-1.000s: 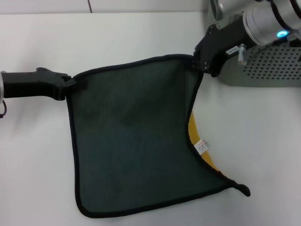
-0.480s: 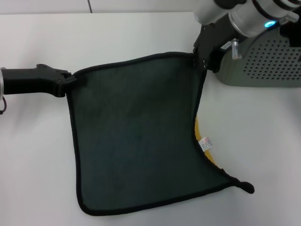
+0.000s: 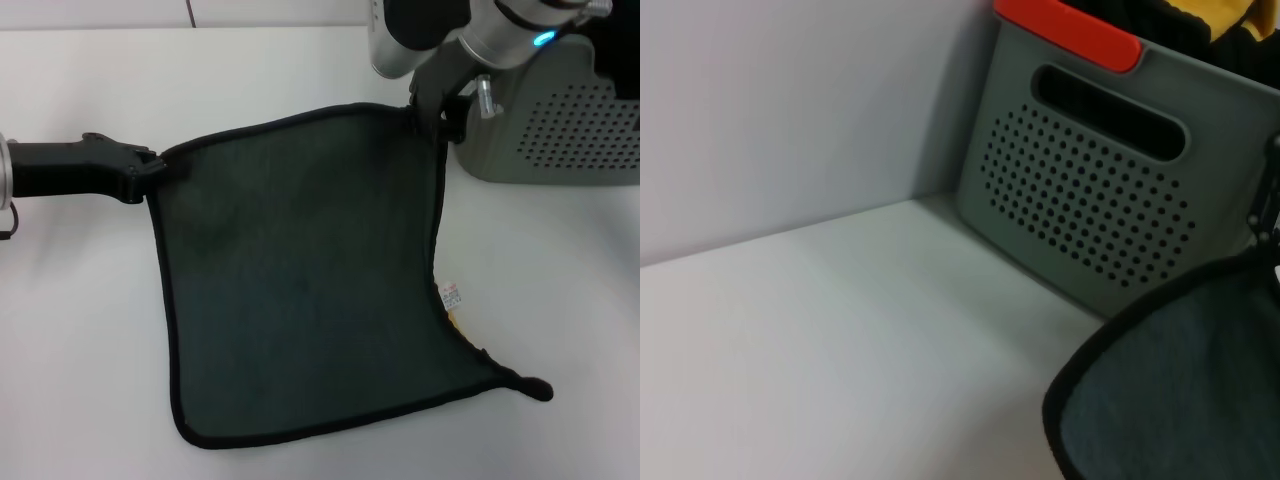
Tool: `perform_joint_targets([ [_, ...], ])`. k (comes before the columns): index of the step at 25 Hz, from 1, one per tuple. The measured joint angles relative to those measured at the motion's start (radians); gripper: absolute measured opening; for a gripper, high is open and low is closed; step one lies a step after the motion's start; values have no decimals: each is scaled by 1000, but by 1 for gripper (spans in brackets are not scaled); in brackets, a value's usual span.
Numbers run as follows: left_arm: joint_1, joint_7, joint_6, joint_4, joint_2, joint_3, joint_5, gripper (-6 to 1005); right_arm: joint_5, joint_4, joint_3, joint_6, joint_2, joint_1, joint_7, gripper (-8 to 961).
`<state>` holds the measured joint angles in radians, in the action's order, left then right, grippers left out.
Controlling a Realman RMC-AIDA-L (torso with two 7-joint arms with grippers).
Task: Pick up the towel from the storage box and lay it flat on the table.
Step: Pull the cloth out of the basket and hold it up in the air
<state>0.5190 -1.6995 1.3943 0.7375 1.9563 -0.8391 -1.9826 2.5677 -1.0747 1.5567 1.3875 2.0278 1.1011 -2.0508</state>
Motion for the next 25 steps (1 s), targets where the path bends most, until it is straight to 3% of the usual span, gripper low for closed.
perform_joint_targets([
  [7, 1, 1, 0, -1, 2, 0, -3, 21, 17, 24, 18, 42, 0, 58, 1, 135],
  [19, 13, 1, 0, 4, -7, 0, -9, 21, 57, 25, 107, 14, 0, 49, -4, 145],
  [25, 51, -7, -2, 0, -18, 2, -53, 21, 81, 25, 156, -32, 0, 49, -6, 150],
])
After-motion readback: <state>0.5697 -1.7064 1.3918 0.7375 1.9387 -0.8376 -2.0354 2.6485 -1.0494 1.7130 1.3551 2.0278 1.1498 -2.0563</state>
